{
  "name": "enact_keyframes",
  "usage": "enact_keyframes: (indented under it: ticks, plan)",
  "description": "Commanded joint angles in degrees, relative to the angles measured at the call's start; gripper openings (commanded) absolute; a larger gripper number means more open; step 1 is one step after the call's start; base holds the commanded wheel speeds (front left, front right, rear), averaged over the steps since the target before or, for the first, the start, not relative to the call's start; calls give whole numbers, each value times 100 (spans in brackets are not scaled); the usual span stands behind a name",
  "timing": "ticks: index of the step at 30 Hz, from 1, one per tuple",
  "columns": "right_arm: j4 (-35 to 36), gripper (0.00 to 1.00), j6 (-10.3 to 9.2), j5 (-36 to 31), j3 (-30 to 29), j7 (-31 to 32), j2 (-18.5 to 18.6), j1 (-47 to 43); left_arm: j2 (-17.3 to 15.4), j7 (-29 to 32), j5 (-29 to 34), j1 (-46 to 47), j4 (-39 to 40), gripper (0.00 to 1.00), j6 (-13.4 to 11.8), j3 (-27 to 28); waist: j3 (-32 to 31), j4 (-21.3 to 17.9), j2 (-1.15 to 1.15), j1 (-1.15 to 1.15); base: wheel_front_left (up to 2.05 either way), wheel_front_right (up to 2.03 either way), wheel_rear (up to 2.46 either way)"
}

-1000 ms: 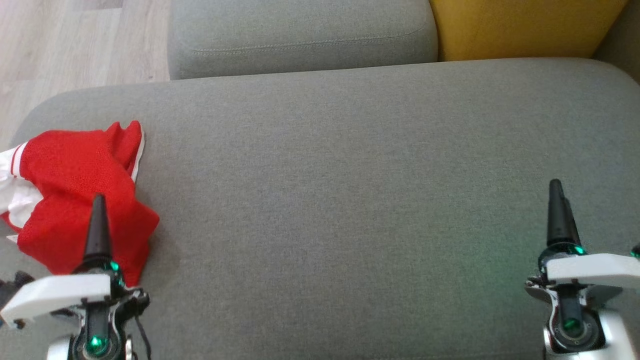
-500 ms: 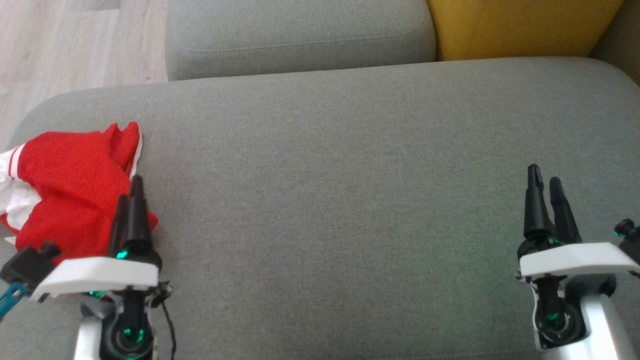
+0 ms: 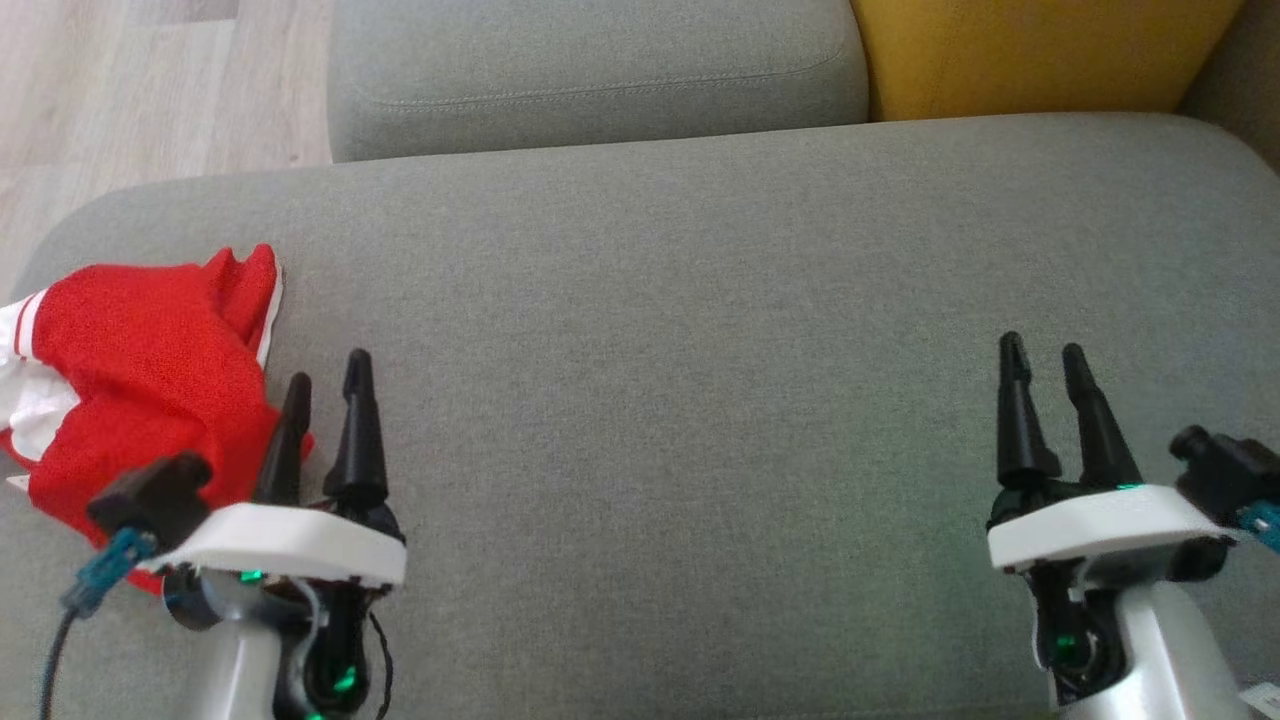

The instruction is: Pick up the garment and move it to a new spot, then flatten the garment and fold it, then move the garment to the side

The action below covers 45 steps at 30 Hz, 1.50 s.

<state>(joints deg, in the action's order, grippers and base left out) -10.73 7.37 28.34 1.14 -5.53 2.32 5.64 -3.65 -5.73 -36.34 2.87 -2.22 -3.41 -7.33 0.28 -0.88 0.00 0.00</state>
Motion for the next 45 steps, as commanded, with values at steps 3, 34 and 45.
enact_keyframes:
  ticks: [3, 34, 45]
  plan:
    - [147, 100, 7, -469, 207, -127, 40, 420, -253, -115, 456, 310, 175, 100, -226, -167, 7, -1, 0, 0, 0, 0, 0]
    - [-215, 100, 10, -2754, 654, -634, 49, 595, -988, -617, 2212, 675, -162, 100, -1507, -1655, 22, 27, 0, 0, 0, 0, 0]
    - [-427, 100, 11, -2493, 863, -731, 53, 533, -661, -800, 2178, 535, -280, 100, -1126, -1324, 18, 21, 0, 0, 0, 0, 0]
